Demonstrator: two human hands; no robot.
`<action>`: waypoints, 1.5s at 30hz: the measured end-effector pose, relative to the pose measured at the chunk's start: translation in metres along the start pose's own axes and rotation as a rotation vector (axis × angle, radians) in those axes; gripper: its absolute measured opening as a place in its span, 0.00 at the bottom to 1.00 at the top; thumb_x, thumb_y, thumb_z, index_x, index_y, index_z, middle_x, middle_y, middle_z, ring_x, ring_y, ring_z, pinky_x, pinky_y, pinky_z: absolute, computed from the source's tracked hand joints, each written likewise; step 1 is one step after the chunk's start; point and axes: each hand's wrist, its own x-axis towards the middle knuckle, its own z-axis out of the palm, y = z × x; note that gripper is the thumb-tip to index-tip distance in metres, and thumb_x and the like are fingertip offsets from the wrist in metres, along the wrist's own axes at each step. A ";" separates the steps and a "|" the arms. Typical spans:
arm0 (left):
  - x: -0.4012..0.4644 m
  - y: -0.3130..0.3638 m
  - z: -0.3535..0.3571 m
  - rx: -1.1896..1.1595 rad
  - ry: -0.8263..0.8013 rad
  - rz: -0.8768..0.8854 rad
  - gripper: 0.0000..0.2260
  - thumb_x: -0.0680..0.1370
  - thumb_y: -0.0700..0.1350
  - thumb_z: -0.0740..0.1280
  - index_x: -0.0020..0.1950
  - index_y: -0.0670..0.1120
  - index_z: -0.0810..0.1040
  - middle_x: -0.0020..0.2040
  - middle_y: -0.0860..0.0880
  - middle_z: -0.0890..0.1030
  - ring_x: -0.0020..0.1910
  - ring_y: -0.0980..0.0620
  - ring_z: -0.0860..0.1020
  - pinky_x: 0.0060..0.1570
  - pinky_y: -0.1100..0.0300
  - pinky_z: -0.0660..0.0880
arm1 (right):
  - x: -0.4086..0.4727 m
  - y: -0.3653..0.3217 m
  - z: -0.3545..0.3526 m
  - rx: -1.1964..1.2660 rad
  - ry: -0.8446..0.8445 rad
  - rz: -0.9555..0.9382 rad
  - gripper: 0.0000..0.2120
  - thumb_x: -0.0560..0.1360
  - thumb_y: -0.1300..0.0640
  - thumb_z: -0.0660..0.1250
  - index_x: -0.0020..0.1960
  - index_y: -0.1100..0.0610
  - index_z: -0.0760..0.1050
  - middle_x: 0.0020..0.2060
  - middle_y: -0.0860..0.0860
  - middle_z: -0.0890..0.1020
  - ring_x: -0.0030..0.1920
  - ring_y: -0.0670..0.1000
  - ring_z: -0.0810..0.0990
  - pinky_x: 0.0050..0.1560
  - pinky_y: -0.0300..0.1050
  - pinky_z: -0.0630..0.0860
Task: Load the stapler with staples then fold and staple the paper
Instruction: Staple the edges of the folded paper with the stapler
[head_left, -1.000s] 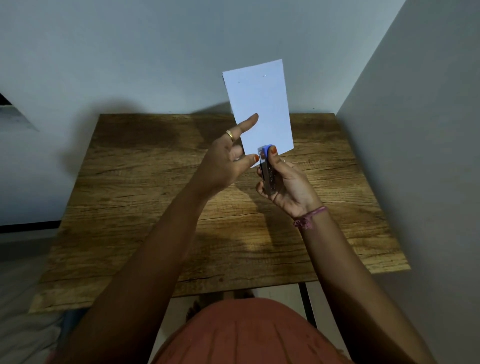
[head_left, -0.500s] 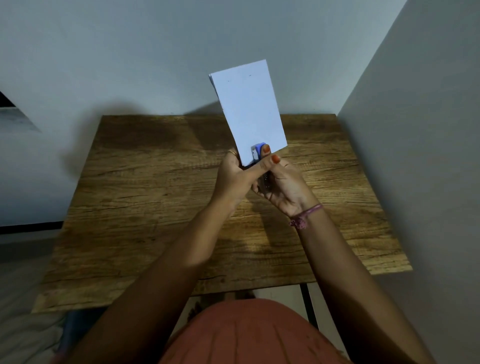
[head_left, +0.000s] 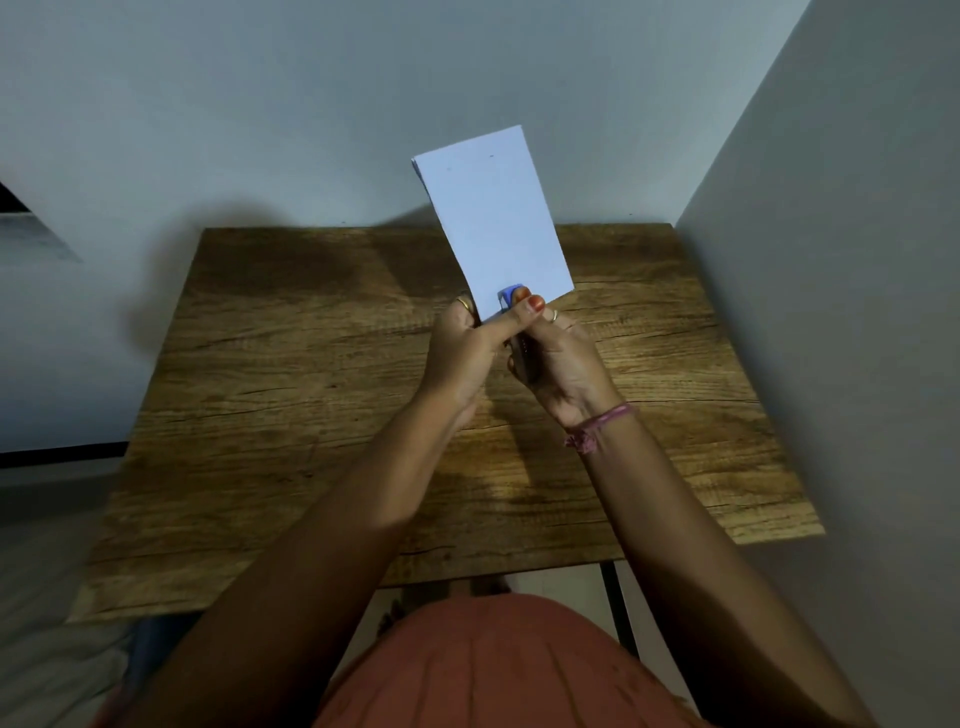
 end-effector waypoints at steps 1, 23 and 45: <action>0.000 0.002 -0.001 -0.013 -0.042 -0.011 0.13 0.69 0.41 0.74 0.53 0.44 0.81 0.53 0.45 0.84 0.55 0.47 0.82 0.56 0.52 0.77 | 0.000 -0.001 -0.001 -0.007 -0.008 -0.002 0.04 0.75 0.57 0.67 0.46 0.55 0.81 0.40 0.50 0.83 0.37 0.45 0.80 0.32 0.37 0.71; 0.015 0.031 -0.011 0.010 -0.104 -0.008 0.06 0.80 0.41 0.63 0.51 0.48 0.80 0.49 0.52 0.85 0.53 0.49 0.83 0.52 0.50 0.80 | 0.004 -0.023 -0.026 0.020 -0.087 0.045 0.11 0.68 0.48 0.70 0.44 0.55 0.78 0.35 0.52 0.83 0.38 0.48 0.81 0.33 0.40 0.75; 0.007 -0.019 0.013 -0.122 0.023 0.165 0.19 0.65 0.49 0.79 0.53 0.60 0.82 0.54 0.52 0.84 0.58 0.49 0.81 0.55 0.52 0.77 | 0.002 -0.016 -0.008 0.051 -0.084 0.010 0.08 0.79 0.56 0.61 0.47 0.60 0.76 0.40 0.53 0.83 0.40 0.49 0.80 0.41 0.41 0.76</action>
